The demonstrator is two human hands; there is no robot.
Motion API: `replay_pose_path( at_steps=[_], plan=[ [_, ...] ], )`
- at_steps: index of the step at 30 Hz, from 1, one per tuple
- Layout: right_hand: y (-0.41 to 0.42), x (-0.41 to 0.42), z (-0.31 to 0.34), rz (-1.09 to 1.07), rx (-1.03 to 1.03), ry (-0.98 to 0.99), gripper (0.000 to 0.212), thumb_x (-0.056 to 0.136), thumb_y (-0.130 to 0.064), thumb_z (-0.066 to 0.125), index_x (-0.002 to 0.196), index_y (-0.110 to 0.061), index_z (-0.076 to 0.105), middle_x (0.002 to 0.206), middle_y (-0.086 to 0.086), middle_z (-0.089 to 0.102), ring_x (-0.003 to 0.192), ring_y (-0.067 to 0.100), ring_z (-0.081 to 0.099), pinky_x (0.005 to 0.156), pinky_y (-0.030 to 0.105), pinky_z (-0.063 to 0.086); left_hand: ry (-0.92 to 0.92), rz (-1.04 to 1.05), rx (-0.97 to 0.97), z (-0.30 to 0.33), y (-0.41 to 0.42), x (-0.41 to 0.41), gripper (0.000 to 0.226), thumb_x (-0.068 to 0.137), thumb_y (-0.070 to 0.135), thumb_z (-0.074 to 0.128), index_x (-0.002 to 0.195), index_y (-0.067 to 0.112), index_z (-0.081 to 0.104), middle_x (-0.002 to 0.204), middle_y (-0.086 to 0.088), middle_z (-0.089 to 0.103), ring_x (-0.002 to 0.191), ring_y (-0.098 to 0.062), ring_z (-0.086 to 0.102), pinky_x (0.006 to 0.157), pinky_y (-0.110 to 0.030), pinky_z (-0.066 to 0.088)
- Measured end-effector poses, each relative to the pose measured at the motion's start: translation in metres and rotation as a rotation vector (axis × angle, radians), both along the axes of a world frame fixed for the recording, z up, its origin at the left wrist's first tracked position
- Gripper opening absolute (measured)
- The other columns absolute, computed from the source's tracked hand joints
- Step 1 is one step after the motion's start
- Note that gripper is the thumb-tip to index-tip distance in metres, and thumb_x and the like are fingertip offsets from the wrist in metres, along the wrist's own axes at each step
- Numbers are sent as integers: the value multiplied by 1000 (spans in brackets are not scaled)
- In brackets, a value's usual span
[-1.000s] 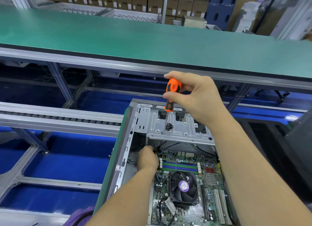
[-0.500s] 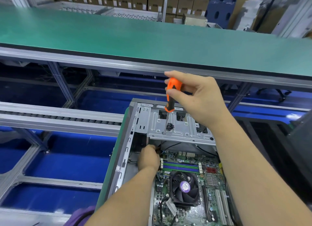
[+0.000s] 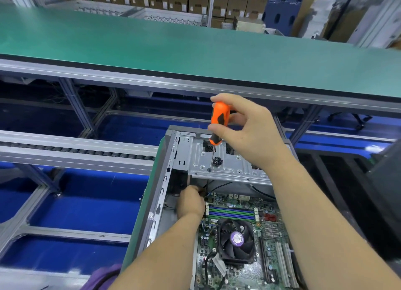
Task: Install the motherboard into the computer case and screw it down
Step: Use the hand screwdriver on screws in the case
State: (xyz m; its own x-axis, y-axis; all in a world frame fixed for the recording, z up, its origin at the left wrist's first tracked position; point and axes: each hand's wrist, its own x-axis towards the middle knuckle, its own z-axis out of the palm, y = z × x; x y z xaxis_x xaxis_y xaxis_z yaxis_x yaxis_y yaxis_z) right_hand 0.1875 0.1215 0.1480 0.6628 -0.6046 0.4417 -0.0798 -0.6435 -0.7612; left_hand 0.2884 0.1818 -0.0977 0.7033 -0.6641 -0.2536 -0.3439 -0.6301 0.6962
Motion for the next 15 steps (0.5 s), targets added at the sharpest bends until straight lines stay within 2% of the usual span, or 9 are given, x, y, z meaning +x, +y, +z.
replay_pose_path(
  at_steps=[3,6,8,10,15],
  plan=[
    [2,-1,-6,6,-3,10,49,89,-3,76,125,-33,61,100,0,65,85,23,72,64,17,57,38,18,-12,-2,0,0,22,91,4,55,99,16,71,91,-8,72,78,-28,66,71,-37,58],
    [2,-3,-9,-23,-69,-14,49,89,-7,75,131,-28,61,94,-4,65,86,27,72,69,31,61,65,49,-22,-4,0,0,21,92,7,57,105,14,71,88,-8,71,78,-29,66,70,-35,57],
    [0,-4,-6,-24,-88,-55,49,89,-9,75,133,-26,61,93,0,66,84,29,72,73,37,62,88,69,-39,-5,0,0,22,92,7,58,108,14,71,87,-6,70,78,-28,65,69,-32,55],
    [-3,-6,-2,-20,-91,-91,50,89,-8,75,134,-24,60,92,6,67,82,28,72,75,33,62,104,83,-43,-5,-1,-1,20,93,9,60,107,15,73,84,-3,68,77,-27,65,69,-31,55],
    [-9,-7,1,-37,-55,-98,51,90,-5,75,135,-23,59,94,13,67,79,29,73,74,27,62,135,98,-57,-5,-4,-1,17,93,16,63,104,18,75,94,-5,75,83,-28,68,80,-38,58]
  ],
)
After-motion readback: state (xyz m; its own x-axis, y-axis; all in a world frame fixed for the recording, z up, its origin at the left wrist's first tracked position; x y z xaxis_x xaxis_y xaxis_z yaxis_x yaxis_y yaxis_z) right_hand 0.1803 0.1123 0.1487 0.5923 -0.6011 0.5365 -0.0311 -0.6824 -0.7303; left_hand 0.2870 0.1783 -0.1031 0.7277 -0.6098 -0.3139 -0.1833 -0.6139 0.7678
